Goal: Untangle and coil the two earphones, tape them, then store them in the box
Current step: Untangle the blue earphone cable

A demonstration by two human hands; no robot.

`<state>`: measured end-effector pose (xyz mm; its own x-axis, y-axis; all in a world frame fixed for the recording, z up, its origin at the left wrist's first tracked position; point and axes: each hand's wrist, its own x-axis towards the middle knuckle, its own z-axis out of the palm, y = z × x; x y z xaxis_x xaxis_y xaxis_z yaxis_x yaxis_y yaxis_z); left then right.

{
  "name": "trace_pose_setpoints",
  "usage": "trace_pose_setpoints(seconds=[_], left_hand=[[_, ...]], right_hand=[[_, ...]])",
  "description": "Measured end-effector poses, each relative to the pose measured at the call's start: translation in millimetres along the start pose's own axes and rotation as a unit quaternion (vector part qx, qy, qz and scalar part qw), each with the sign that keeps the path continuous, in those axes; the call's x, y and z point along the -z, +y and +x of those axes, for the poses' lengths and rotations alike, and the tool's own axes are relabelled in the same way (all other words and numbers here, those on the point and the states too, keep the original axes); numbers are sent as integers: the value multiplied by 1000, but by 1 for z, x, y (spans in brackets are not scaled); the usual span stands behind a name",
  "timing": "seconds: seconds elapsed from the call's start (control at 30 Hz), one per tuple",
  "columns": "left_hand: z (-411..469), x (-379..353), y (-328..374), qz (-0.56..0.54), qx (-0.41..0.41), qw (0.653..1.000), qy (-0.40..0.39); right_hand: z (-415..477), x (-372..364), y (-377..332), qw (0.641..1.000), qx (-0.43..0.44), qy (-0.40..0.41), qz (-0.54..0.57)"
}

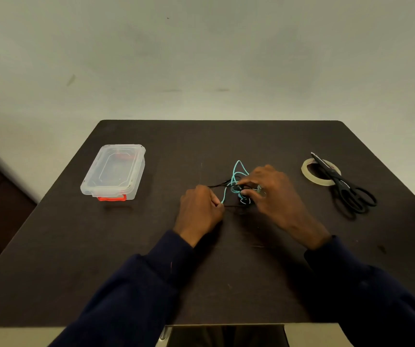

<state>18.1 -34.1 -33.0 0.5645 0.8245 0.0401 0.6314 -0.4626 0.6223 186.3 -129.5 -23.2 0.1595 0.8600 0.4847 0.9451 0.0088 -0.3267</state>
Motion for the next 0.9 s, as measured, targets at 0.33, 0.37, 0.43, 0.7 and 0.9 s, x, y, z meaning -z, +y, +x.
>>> trace_pose_setpoints(seconds=[0.33,0.37,0.43,0.7,0.9], left_hand=[[19,44,-20,-464,72,880,-69],[20,50,-19,-489,73,864,-96],[24,59,-19,-518,75,840,-141],[31,81,11,-491,-12,850,-188],[34,97,19,-513,-54,852,-83]], right_hand=[[-20,18,20,986,-118,51,103],[-20,21,21,986,-130,34,99],[-18,27,19,989,-126,7,79],[22,36,-38,979,-54,63,187],[39,19,-30,964,-110,-16,240]])
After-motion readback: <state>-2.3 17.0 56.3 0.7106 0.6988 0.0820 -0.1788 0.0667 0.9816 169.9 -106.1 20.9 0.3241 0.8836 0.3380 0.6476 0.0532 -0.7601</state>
